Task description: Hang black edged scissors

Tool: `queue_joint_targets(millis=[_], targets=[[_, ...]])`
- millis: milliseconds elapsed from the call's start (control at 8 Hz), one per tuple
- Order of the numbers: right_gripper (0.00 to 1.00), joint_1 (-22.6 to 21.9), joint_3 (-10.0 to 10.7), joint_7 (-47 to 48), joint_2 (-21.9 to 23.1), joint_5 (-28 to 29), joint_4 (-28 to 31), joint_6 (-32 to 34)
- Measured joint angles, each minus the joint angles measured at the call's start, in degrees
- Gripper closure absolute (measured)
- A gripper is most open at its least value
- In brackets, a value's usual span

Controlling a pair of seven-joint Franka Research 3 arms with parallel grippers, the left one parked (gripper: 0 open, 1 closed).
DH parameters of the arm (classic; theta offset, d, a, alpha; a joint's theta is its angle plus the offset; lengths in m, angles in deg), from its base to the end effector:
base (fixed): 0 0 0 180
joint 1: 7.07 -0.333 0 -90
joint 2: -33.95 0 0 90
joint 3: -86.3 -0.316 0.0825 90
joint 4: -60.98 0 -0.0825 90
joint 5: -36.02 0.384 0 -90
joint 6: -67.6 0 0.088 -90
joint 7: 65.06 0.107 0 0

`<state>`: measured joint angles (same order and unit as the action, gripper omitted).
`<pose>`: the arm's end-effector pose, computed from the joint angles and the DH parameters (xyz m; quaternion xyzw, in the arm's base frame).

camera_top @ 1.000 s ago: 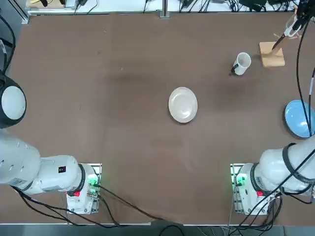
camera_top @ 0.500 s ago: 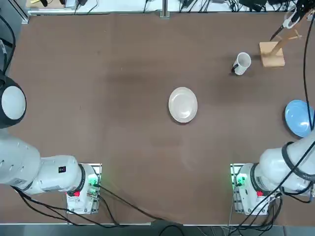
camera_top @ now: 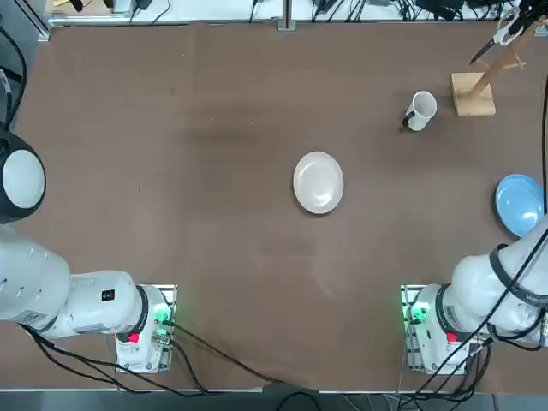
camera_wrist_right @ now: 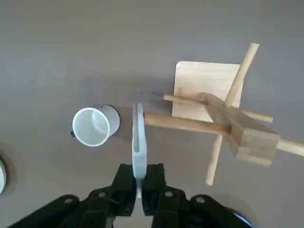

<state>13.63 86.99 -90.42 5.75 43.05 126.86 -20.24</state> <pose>0.6452 -0.2361 0.5123 -0.9962 -0.0341 0.0267 0.0752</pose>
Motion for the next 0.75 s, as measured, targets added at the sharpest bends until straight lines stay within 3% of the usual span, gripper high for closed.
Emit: queue_joint_targets(millis=[750], targets=[[0.89,0.5,-0.2,0.2,-0.8,0.0,-0.9,-0.7]])
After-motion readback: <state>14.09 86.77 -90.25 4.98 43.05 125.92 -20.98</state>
